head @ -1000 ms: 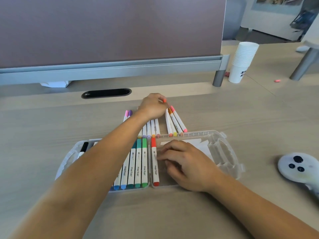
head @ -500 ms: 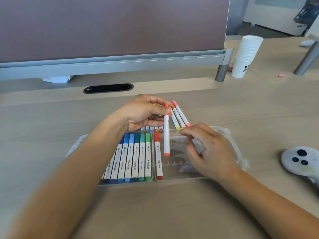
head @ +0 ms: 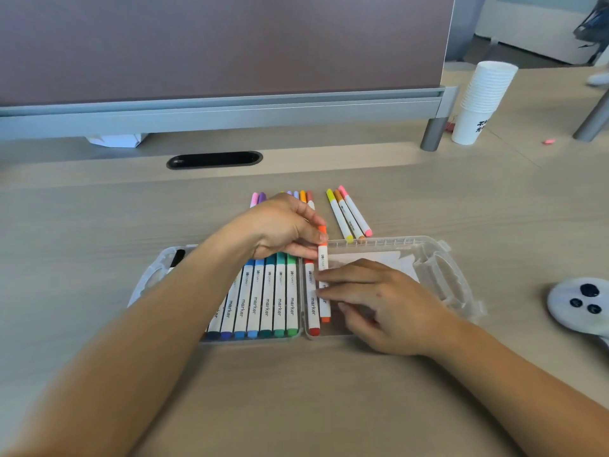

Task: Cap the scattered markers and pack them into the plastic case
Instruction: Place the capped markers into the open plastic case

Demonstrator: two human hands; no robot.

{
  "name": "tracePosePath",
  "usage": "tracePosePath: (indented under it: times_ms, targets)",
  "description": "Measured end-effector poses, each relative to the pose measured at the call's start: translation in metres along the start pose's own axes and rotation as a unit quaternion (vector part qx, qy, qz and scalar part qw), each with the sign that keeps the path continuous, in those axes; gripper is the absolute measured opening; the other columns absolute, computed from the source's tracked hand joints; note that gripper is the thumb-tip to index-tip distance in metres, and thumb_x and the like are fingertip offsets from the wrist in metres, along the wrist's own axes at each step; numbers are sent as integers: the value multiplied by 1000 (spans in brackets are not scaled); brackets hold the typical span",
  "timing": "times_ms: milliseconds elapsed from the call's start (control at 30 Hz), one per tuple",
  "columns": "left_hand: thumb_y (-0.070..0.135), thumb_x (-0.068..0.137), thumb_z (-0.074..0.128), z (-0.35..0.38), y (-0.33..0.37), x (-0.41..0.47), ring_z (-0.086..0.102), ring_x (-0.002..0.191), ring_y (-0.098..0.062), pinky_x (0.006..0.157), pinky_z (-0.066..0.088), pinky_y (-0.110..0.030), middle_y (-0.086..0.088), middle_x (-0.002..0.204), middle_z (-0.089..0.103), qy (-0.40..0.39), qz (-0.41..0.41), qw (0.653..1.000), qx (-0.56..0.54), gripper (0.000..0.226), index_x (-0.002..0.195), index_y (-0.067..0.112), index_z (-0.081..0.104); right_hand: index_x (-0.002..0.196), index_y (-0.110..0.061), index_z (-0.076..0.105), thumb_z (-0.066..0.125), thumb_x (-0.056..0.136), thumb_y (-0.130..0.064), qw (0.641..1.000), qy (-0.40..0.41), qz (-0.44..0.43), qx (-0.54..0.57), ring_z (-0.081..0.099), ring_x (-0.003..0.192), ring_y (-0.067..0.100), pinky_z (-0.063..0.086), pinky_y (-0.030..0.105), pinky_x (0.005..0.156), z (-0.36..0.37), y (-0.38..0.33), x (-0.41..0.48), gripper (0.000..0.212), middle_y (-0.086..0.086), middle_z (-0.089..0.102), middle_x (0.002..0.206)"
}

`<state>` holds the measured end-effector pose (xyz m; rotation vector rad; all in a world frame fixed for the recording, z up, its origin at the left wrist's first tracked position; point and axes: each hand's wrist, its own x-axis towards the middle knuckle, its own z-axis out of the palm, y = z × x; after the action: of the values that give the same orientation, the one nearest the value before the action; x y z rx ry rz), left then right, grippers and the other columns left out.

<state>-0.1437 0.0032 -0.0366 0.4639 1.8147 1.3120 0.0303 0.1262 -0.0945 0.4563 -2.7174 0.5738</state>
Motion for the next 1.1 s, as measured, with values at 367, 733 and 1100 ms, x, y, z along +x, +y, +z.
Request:
tracePosePath:
  times_ms: [367, 733, 1100]
  targets:
    - [21, 79, 80, -6, -1, 4, 70, 78, -6, 70, 53, -19, 6, 80, 76, 61, 26, 953, 294, 9, 88, 20, 79, 111, -23, 76, 47, 80, -25, 996, -27, 47, 73, 45, 137, 8, 42, 37, 110, 2, 4, 1, 43, -8, 67, 126]
    - [32, 97, 54, -15, 14, 57, 58, 114, -21, 93, 46, -31, -4, 124, 65, 197, 133, 873, 425, 24, 107, 18, 70, 137, -25, 58, 50, 85, -24, 996, -39, 40, 71, 39, 140, 3, 41, 34, 112, -1, 3, -1, 52, -6, 54, 144]
    - [36, 95, 53, -23, 19, 84, 46, 121, -24, 94, 41, -39, 3, 119, 62, 227, 112, 852, 459, 20, 105, 29, 69, 144, -25, 49, 49, 90, -33, 999, 0, 44, 4, 43, 139, 12, 48, 39, 105, 2, 4, -3, 55, -1, 47, 150]
